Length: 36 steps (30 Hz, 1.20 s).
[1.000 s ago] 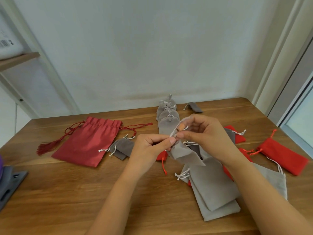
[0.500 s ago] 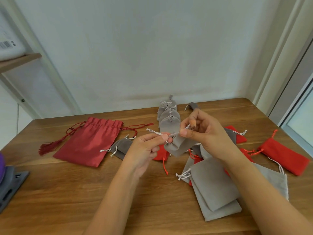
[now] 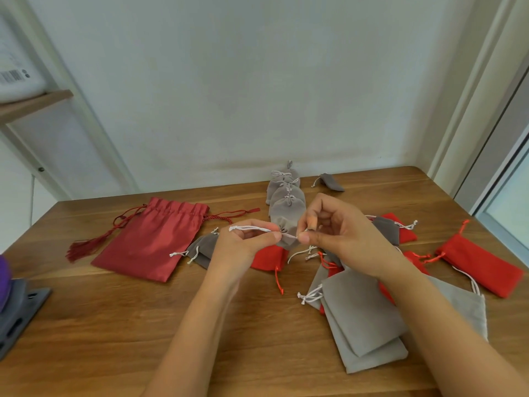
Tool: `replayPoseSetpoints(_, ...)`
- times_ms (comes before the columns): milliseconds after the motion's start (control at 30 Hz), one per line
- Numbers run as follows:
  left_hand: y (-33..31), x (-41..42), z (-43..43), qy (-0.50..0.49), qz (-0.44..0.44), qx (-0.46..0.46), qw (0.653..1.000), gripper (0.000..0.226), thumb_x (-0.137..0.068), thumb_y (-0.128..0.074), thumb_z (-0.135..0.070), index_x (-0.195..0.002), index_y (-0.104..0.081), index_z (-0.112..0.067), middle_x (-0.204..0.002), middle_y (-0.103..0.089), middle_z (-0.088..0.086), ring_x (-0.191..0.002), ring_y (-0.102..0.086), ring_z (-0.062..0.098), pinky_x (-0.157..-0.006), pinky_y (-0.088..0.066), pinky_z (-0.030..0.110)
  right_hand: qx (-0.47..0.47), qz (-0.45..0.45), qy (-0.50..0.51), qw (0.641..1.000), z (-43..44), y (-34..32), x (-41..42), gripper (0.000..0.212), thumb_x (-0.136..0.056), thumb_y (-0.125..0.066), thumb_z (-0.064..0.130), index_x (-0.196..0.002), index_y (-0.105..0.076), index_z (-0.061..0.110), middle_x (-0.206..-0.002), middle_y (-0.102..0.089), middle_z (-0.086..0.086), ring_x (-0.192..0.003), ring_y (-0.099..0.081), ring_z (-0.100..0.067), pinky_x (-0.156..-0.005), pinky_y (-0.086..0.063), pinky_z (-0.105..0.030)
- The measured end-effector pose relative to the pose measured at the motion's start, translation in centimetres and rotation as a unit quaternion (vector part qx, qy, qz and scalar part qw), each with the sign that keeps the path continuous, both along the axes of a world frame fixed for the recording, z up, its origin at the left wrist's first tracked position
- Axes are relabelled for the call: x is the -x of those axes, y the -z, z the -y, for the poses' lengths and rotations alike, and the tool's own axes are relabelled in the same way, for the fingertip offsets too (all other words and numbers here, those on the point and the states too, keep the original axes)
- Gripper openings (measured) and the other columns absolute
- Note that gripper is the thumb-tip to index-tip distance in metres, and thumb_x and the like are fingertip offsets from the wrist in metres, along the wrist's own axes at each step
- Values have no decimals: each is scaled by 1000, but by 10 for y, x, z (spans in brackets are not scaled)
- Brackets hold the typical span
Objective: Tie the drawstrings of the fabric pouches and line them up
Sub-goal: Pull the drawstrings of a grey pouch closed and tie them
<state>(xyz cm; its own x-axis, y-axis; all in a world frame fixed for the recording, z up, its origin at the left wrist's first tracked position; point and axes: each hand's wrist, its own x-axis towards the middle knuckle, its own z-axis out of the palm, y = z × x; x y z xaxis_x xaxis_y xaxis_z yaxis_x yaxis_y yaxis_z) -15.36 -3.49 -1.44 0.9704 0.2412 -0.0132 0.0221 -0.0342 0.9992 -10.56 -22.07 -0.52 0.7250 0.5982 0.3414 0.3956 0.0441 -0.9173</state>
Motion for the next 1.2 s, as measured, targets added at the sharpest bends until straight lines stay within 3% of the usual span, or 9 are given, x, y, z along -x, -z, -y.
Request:
replayPoseSetpoints(233, -3, 2, 3, 19, 26, -17, 999, 22, -79, -70, 4, -85, -73, -17, -76, -73, -11, -75, -66, -2, -66, -46, 9, 73, 41, -15, 996, 4, 1, 0, 16, -85, -69, 3, -87, -57, 14, -84, -66, -3, -74, -58, -30, -70, -48, -46)
replayPoseSetpoints(400, 5, 2, 6, 17, 48, -159, 986, 20, -77, -75, -5, -80, -67, -23, -76, -72, -5, -74, -67, 8, -67, -50, 20, 3, 43, 83, 996, 3, 1, -4, 12, -84, -67, 32, -88, -63, 22, -91, -67, -3, -85, -63, -28, -77, -50, -50)
replayPoseSetpoints(467, 8, 3, 10, 14, 69, -182, 981, 23, -76, -74, -5, -76, -61, -24, -76, -70, -4, -74, -67, 12, -68, -52, 24, -7, 40, 103, 994, 5, 3, -8, 7, -89, -63, 20, -93, -63, 25, -100, -68, 0, -95, -64, -22, -82, -54, -48)
replayPoseSetpoints(533, 9, 5, 12, 13, 98, -203, 974, 28, -75, -72, -4, -73, -56, -26, -76, -67, -4, -73, -65, 10, -69, -52, 26, 11, 48, 103, 993, 7, 5, -10, 23, -91, -57, 3, -101, -62, 23, -110, -68, 6, -108, -62, -12, -87, -52, -39)
replayPoseSetpoints(633, 10, 6, 13, 44, 130, -236, 962, 29, -77, -68, -3, -73, -52, -27, -74, -64, -2, -71, -63, 12, -68, -51, 30, 62, 80, 82, 991, 4, 7, -8, 22, -92, -59, 12, -110, -64, 23, -116, -66, 13, -119, -56, -6, -100, -44, -31)
replayPoseSetpoints(767, 8, 9, 14, 65, 171, -264, 947, 20, -80, -67, 0, -77, -58, -18, -76, -64, -3, -71, -63, 10, -67, -51, 23, 137, 114, 73, 981, -5, 10, -3, 21, -91, -63, 11, -110, -66, 20, -106, -67, 15, -107, -60, -1, -93, -48, -24)
replayPoseSetpoints(1000, 10, 8, 12, 42, 175, -240, 954, 23, -83, -70, -5, -97, -66, -23, -88, -69, -8, -83, -67, 2, -74, -51, 14, 96, 99, 74, 988, -7, 11, -1, 16, -85, -66, 1, -88, -62, 16, -89, -66, 7, -90, -64, -12, -84, -52, -30)
replayPoseSetpoints(1067, 13, 8, 13, 49, 177, -254, 950, 24, -85, -68, -7, -105, -69, -21, -93, -70, -9, -89, -66, 1, -78, -50, 14, 90, 90, 68, 990, -8, 12, 0, 18, -84, -63, -5, -86, -60, 13, -86, -66, 3, -88, -64, -15, -78, -51, -23)
replayPoseSetpoints(1200, 17, 4, 10, 13, 227, -313, 922, 13, -86, -69, -11, -97, -73, -17, -91, -70, -10, -88, -64, 0, -76, -48, 13, 59, 62, 72, 994, -8, 11, -1, 18, -84, -65, -6, -85, -61, 11, -84, -66, -1, -85, -64, -16, -76, -49, -17)
